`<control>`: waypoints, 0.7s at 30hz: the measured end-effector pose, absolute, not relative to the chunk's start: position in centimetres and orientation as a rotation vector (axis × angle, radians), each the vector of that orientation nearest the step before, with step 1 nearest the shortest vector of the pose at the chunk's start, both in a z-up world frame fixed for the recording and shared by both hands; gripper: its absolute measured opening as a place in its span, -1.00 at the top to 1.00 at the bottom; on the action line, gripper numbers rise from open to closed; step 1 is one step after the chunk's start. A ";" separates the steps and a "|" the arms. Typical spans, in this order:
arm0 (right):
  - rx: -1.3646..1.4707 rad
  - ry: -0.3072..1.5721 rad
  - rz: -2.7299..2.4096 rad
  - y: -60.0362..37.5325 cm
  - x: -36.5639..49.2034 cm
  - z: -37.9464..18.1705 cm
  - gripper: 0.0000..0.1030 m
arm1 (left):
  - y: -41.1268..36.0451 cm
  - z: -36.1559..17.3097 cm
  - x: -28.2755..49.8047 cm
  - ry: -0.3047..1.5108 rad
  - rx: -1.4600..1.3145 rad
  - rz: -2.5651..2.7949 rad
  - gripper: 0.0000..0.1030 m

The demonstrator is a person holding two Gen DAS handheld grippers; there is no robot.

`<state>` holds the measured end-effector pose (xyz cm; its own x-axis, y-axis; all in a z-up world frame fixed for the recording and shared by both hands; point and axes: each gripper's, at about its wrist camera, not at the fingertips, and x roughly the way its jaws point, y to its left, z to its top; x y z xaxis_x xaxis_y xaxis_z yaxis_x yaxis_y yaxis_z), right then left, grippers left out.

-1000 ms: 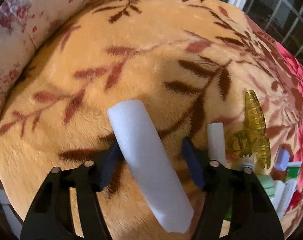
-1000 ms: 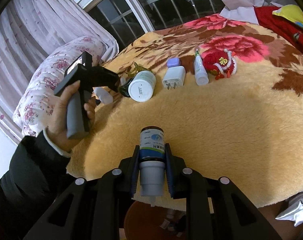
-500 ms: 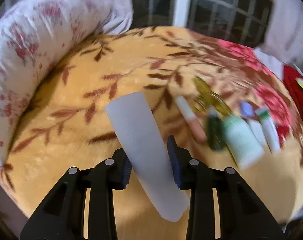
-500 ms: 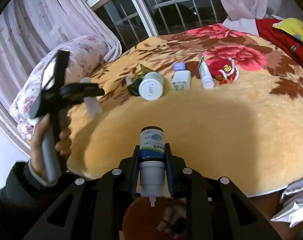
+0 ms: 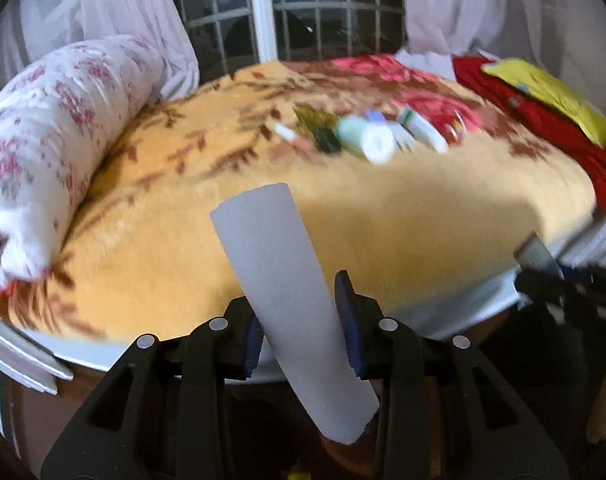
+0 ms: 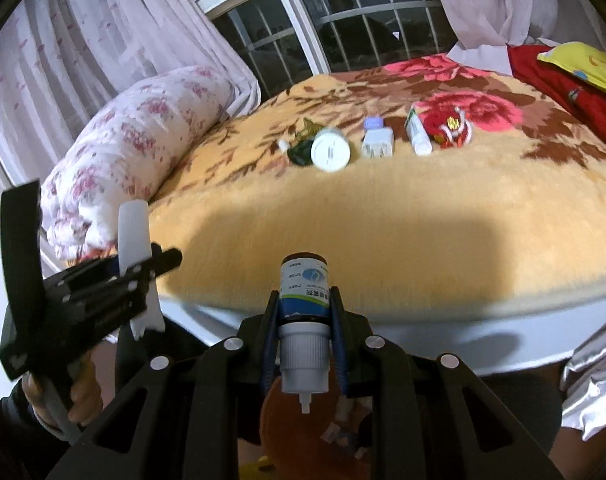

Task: Collect trash
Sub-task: 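Lower both tools over the orange bin and release the dropper bottle and tube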

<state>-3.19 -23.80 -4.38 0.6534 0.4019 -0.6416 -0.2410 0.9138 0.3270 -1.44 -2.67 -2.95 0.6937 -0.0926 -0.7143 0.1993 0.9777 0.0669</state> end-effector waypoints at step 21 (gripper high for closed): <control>0.161 1.163 0.313 -23.5 -4.1 -17.2 0.55 | -4.6 -18.6 -2.0 1.242 0.204 -0.284 0.37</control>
<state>-4.11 -23.46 -17.15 0.3594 0.3236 -0.8753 -0.1587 0.9455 0.2844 -2.04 -4.58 -18.59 0.2954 -0.1014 -0.9500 0.3214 0.9469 -0.0011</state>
